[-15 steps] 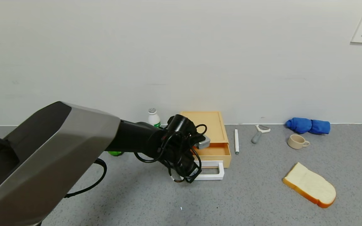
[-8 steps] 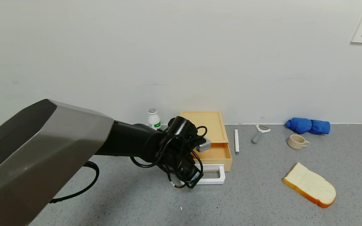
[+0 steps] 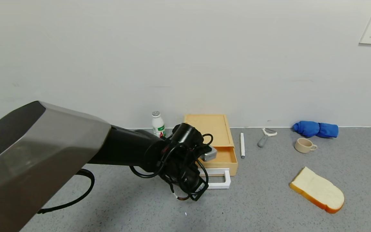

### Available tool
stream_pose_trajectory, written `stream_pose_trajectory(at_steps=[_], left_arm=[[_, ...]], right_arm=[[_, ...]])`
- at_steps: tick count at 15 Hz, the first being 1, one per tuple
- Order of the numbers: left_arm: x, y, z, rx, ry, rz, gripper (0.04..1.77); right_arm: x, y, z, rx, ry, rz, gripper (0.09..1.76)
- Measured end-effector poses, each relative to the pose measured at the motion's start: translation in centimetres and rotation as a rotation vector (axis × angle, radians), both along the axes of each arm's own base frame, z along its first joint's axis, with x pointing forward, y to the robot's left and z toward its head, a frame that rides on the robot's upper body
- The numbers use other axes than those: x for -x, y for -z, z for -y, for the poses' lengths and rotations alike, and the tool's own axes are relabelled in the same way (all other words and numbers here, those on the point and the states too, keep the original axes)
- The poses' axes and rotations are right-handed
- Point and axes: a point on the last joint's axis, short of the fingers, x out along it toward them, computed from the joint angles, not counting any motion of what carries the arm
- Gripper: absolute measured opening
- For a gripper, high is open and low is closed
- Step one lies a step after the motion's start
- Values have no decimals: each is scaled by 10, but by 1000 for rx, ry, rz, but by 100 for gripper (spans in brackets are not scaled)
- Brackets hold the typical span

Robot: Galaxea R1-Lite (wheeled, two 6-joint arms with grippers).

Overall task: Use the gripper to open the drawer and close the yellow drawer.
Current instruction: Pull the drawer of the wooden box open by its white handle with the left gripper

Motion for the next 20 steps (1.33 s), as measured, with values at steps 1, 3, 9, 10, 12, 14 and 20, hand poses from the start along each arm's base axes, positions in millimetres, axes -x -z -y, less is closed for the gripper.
stream_pose_trajectory(at_steps=[1,3,9,10,12,14,20], left_arm=[[0,-4,-1,5,-2,10,11],[1,-9,-2,11,-1,23,11],[-13,-6,1,-2,-30,57,11],[-17,-4,3,0,-40,75,11],[-23,2,7,6,-57,108,11],[-25,10,8,-10,-74,99,11],[-24,21,11,1,-125,47,11]], right_arm=[[0,0,0,0,0,0,170],[0,0,0,0,0,0,170],[0,0,0,0,0,0,170],[0,0,0,0,0,0,170],[0,0,0,0,0,0,170],[0,0,0,0,0,0,170],[0,0,0,0,0,0,170]])
